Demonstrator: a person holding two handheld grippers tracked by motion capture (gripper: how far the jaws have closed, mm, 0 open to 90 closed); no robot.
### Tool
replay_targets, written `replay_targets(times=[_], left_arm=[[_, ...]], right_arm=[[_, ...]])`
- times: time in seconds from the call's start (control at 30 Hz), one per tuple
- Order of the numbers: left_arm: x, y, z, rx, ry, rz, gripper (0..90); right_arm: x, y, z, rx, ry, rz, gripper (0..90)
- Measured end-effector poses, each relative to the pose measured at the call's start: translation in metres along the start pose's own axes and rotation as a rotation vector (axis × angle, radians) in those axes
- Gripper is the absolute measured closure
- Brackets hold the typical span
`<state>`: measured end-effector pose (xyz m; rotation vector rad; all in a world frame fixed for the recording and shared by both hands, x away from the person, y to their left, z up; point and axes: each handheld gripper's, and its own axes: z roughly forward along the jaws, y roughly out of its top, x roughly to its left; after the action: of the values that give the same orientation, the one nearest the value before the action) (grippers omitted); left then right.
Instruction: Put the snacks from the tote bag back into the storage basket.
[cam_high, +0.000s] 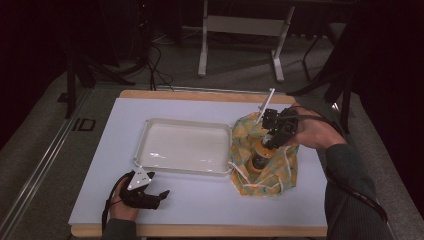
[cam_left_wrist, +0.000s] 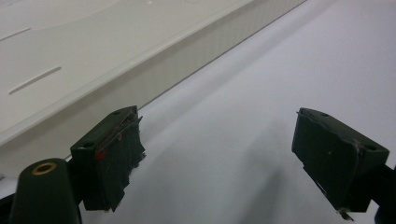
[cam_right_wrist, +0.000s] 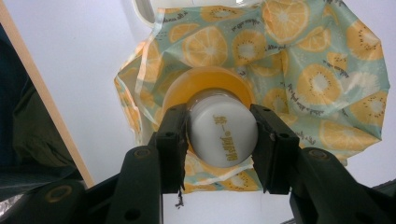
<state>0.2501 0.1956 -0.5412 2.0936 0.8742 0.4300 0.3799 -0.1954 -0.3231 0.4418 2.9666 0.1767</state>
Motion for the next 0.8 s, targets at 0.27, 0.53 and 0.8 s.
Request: replay_targets(times=[0.27,0.53,0.8], left_arm=[[0.000,0.000,0.000,0.002,0.001,0.003,16.0],[0.000,0.000,0.000,0.003,0.001,0.003,16.0],[0.000,0.000,0.000,0.003,0.001,0.003,16.0]], right_arm=[[0.002,-0.001,-0.007,-0.014,0.000,-0.008,58.9],[0.005,-0.001,-0.012,-0.019,0.003,-0.025,58.9],[0.008,0.000,-0.019,-0.029,0.013,-0.040,58.9]])
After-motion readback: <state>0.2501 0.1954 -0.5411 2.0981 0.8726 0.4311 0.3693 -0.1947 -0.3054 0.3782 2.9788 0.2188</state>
